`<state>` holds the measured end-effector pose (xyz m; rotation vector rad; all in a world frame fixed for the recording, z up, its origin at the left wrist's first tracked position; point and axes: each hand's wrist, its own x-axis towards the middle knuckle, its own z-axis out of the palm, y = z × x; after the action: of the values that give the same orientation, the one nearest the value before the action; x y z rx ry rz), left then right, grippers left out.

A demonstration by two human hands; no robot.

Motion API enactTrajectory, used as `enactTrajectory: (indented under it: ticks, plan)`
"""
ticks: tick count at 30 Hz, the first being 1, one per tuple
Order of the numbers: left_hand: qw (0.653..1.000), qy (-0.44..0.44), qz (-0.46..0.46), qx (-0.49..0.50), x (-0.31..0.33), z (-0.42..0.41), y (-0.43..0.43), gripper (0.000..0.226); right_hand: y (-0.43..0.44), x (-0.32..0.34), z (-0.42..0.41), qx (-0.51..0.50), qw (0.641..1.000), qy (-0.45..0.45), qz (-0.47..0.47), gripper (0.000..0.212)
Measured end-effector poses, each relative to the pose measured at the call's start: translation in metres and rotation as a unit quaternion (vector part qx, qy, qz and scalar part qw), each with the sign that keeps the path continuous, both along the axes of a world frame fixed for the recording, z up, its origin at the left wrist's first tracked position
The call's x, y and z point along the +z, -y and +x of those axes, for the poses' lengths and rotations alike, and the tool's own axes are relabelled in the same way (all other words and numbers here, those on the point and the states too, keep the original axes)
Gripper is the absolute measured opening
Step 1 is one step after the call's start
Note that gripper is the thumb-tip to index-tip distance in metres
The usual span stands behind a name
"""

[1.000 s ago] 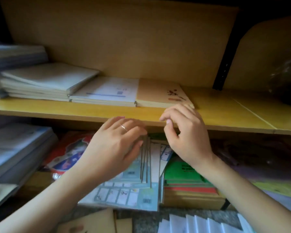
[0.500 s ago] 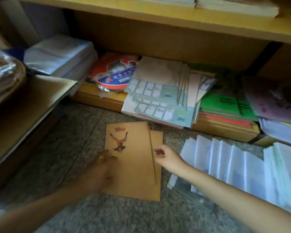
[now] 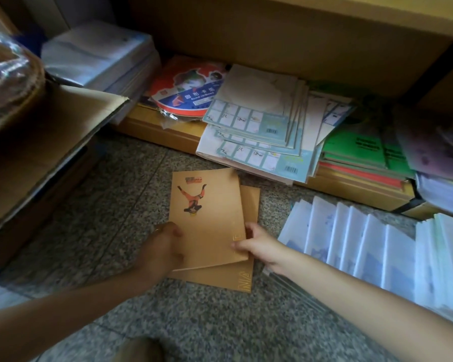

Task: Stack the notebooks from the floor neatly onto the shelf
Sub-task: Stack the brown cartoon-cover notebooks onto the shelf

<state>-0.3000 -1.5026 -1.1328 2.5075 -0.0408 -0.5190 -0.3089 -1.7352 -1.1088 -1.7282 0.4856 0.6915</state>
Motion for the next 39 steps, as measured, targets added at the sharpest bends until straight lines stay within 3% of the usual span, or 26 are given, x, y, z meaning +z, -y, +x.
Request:
enactTrajectory:
  ticks: [4, 7, 9, 11, 12, 13, 16, 19, 21, 24, 25, 27, 29, 30, 32, 36, 39]
  plan:
    - [0.999, -0.012, 0.033, -0.025, 0.011, 0.008, 0.004, 0.068, -0.011, 0.008, -0.007, -0.007, 0.998, 0.029, 0.053, 0.053]
    - [0.988, 0.132, 0.025, -0.073, 0.046, 0.027, 0.019, 0.091, -0.001, 0.034, 0.0, 0.03, 0.998, 0.039, 0.048, 0.053]
    - [0.957, 0.233, 0.048, -0.168, 0.073, 0.04, 0.026, 0.096, 0.015, 0.057, 0.009, 0.104, 0.991, 0.079, 0.007, 0.046]
    - [0.89, 0.341, 0.079, -0.292, 0.093, 0.051, 0.032, 0.086, 0.033, 0.082, 0.017, 0.188, 0.972, 0.133, -0.04, 0.034]
    - [0.867, 0.353, 0.093, -0.338, 0.103, 0.054, 0.037, 0.076, 0.042, 0.093, 0.02, 0.215, 0.963, 0.156, -0.052, 0.031]
    - [0.868, 0.322, 0.101, -0.364, 0.112, 0.057, 0.042, 0.066, 0.05, 0.103, 0.023, 0.228, 0.957, 0.169, -0.051, 0.028]
    - [0.929, 0.136, 0.105, -0.328, 0.132, 0.06, 0.057, 0.038, 0.064, 0.122, 0.029, 0.245, 0.952, 0.181, -0.04, 0.022]
    - [0.954, -0.007, -0.02, -0.3, 0.129, 0.059, 0.055, 0.026, 0.065, 0.122, 0.032, 0.256, 0.947, 0.187, -0.05, 0.013]
    - [0.958, -0.054, -0.102, -0.264, 0.128, 0.056, 0.048, 0.021, 0.062, 0.116, 0.033, 0.155, 0.969, 0.192, -0.028, 0.01]
    - [0.965, -0.041, -0.189, -0.175, 0.139, 0.056, 0.034, 0.014, 0.064, 0.1, 0.035, -0.071, 0.989, 0.132, 0.008, 0.024]
    - [0.967, -0.028, -0.211, -0.141, 0.144, 0.059, 0.029, 0.014, 0.067, 0.093, 0.035, -0.078, 0.992, 0.098, -0.02, 0.027]
    - [0.968, 0.003, -0.236, -0.08, 0.15, 0.068, 0.014, 0.016, 0.07, 0.082, 0.029, 0.07, 0.988, 0.019, -0.134, 0.028]
    - [0.971, 0.054, -0.232, -0.032, 0.15, 0.077, 0.002, 0.017, 0.061, 0.071, 0.017, 0.22, 0.959, -0.055, -0.171, 0.041]
    - [0.97, 0.088, -0.226, -0.011, 0.149, 0.081, -0.003, 0.018, 0.054, 0.064, 0.01, 0.247, 0.951, -0.083, -0.168, 0.05]
    - [0.965, 0.157, -0.21, 0.027, 0.146, 0.086, -0.01, 0.018, 0.034, 0.046, 0.0, 0.249, 0.948, -0.109, -0.167, 0.057]
    - [0.95, 0.241, -0.181, 0.079, 0.147, 0.098, -0.02, 0.02, 0.01, 0.008, -0.006, 0.262, 0.936, -0.087, -0.218, 0.043]
    - [0.948, 0.263, -0.156, 0.089, 0.15, 0.104, -0.025, 0.024, 0.004, -0.009, -0.004, 0.182, 0.948, -0.067, -0.251, 0.069]
